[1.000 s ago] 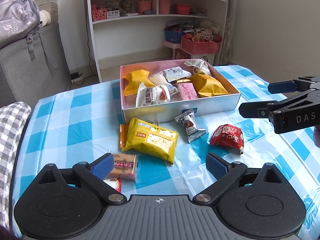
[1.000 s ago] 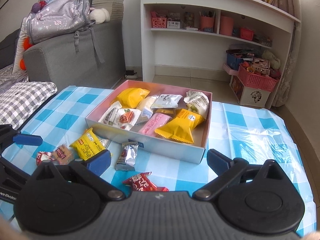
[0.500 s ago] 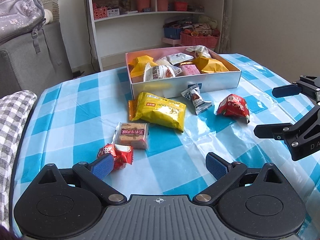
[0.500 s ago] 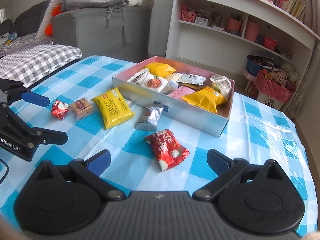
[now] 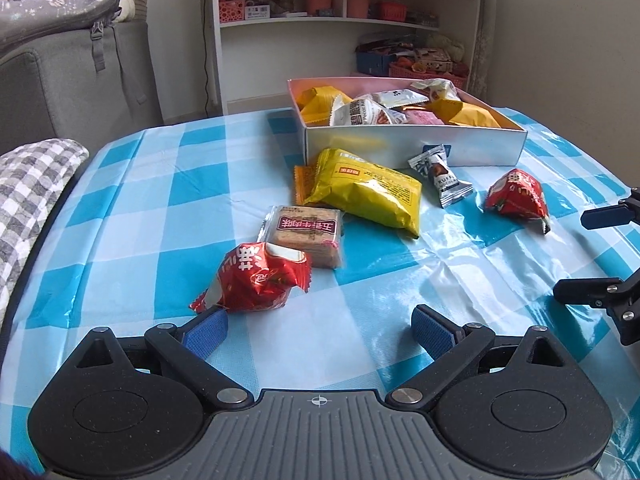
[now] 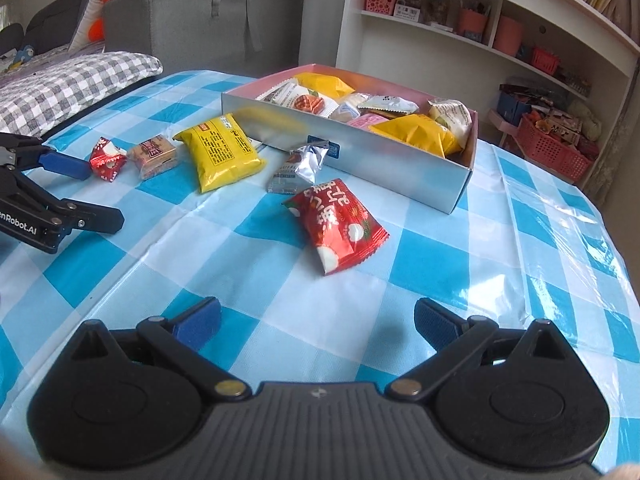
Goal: Organize snacks
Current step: 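Withdraw both tools from the box toward the red packets, then grasp a red packet with the left tool while the right tool grasps another red packet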
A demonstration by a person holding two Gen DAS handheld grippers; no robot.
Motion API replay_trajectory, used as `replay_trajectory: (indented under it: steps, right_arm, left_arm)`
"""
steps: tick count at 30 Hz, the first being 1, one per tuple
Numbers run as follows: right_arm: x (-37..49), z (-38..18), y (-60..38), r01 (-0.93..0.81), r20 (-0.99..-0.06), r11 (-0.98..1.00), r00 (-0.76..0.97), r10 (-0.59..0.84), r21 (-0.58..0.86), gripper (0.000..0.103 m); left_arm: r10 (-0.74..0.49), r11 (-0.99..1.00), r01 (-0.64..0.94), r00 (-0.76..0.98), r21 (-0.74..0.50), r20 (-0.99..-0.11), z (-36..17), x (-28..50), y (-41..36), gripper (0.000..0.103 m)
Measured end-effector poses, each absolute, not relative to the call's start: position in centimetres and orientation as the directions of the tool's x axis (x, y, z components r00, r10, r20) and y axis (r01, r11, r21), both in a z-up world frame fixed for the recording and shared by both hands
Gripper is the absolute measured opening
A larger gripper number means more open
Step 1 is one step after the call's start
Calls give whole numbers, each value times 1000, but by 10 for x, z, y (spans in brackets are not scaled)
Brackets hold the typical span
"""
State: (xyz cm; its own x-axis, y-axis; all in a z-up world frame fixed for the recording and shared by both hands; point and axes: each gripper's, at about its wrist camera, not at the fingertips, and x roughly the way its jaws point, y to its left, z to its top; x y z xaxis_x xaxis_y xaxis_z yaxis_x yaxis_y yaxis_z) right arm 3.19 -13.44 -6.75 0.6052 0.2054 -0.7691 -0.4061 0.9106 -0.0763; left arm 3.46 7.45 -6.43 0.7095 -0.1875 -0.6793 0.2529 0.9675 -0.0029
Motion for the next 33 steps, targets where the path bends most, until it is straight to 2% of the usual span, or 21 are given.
replay_trajectory:
  steps: [7,23,26,30,33]
  right_arm:
    - [44,-73,-136,-412,-781,911,575,244,-19,103]
    - [69,-74,-131,-437,-782,899,570,252,-29,103]
    - [75,-75,-131,-426,-781,904,575,244,-32,102]
    - [82,-74,-132,-415,-779,909,579,239,-30,97]
    - [86,-72,-131,-412,-778,911,581,240,-27,89]
  left_arm:
    - [-191,968,251,718,-8,-669,-64,40,81,99]
    - [-142,982,190,737,1,-660,-64,56,100,97]
    - [-142,981,192,744,6,-653,-64,61,99,92]
    - [-136,982,190,752,13,-645,-63,64,100,75]
    - [-137,981,193,754,17,-643,-62,64,101,63]
